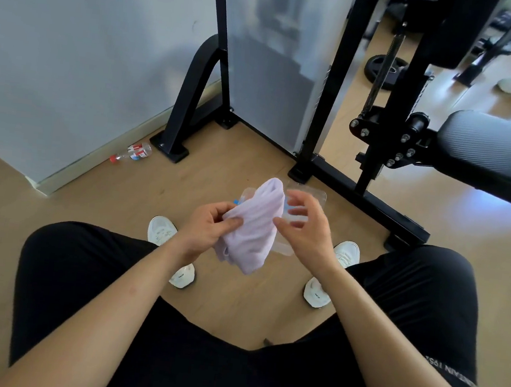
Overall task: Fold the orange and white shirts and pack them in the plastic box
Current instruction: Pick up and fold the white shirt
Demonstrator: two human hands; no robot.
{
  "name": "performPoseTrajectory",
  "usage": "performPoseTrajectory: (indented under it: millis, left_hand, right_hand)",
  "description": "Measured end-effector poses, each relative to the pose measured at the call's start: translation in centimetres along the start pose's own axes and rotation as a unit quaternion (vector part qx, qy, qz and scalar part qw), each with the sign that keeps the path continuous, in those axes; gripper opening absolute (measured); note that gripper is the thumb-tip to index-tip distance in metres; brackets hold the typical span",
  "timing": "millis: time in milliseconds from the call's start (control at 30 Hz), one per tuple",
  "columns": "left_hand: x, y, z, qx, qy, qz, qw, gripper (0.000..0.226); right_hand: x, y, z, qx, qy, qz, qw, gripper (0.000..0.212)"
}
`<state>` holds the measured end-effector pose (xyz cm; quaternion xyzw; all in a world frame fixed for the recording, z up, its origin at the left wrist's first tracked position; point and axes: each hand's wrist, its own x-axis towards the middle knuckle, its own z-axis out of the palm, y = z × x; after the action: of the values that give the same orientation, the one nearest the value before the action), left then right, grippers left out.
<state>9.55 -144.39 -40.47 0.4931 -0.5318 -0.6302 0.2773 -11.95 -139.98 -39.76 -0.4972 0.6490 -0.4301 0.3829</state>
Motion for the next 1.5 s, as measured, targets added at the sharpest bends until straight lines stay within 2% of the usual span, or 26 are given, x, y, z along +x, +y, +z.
performPoseTrajectory:
  millis: [67,133,200,233,300,400,467,567,633,767,800,867,1000,1100,1167,1267,1367,1433,1500]
  left_hand:
    - [-0.3,0.3,-0.4,-0.008,-0.036,0.005,0.999,0.014]
    - [-0.5,0.4,-0.9,-0.027,-0.065,0.007,0.997,0.017]
    - [-0.5,0.2,-1.1,-0.053,-0.082,0.002,0.995,0.027]
    - [-0.6,0.2,-1.2,-0.059,-0.08,-0.002,0.995,0.029]
    - [-0.5,0.1,-1.2,-0.043,-0.054,-0.006,0.998,0.02]
    - [-0.5,0.0,-0.7,-0.008,-0.026,-0.008,1.0,0.011]
    - [-0.5,0.1,-0.4,0.001,-0.026,-0.025,0.999,0.011]
    - [-0.8,0.0,0.2,0.044,-0.045,-0.04,0.997,0.038]
    - [-0.8,-0.2,0.7,0.069,-0.061,-0.051,0.994,0.044]
    - [-0.9,0.2,1.2,0.067,-0.056,-0.057,0.995,0.019]
    - [-0.8,0.3,1.1,0.052,-0.054,-0.052,0.996,0.019]
    - [-0.9,0.7,1.0,0.033,-0.047,-0.031,0.998,0.024]
    - [-1.4,1.5,1.6,0.011,-0.071,-0.003,0.997,0.027]
    - [-1.5,1.7,2.1,0.019,-0.107,-0.01,0.994,0.05]
    - [-1.6,1.8,2.1,0.029,-0.128,-0.019,0.991,0.055]
    - [-1.7,1.8,1.7,0.029,-0.122,-0.013,0.992,0.047]
    - [-1.6,1.7,1.5,0.021,-0.096,-0.001,0.995,0.043]
    - [-1.6,1.7,1.6,0.022,-0.068,-0.004,0.997,0.041]
    - [-1.5,1.6,1.4,0.019,-0.037,-0.009,0.999,0.041]
  right_hand:
    - [0.8,0.4,-1.1,-0.025,-0.043,0.009,0.999,0.075]
    - [1.2,0.3,-2.0,-0.005,-0.14,0.02,0.99,0.085]
    - [1.2,-0.3,-2.6,0.022,-0.22,0.009,0.975,0.067]
    - [1.1,-0.5,-2.6,0.025,-0.235,0.006,0.972,0.054]
    - [0.9,-0.6,-2.5,0.026,-0.219,0.013,0.975,0.037]
    - [0.8,-0.4,-2.0,0.012,-0.141,0.034,0.989,0.018]
    - [0.9,-0.3,-1.7,-0.012,-0.099,0.044,0.994,0.021]
    - [0.9,-0.1,-1.5,-0.028,-0.071,0.042,0.996,0.03]
    - [0.9,-0.2,-1.5,-0.039,-0.052,0.04,0.997,0.034]
    - [1.1,-0.6,-1.8,-0.043,-0.022,0.041,0.998,0.032]
    - [1.2,-0.7,-2.0,-0.038,-0.017,0.044,0.998,0.033]
    - [1.2,-1.0,-2.2,-0.013,-0.022,0.051,0.998,0.031]
    - [0.5,-1.5,-2.1,0.026,-0.098,0.061,0.993,0.031]
    - [0.4,-1.5,-1.9,0.092,-0.131,0.098,0.982,0.039]
    - [0.4,-1.6,-2.1,0.145,-0.134,0.137,0.971,0.04]
    - [0.9,-1.4,-2.2,0.15,-0.087,0.176,0.969,0.03]
    - [1.4,-0.4,-1.8,0.029,-0.029,0.119,0.992,0.027]
    - [1.0,0.0,-1.6,-0.034,-0.017,0.028,0.999,0.036]
    - [0.1,-0.2,-1.2,-0.063,-0.039,-0.077,0.994,0.046]
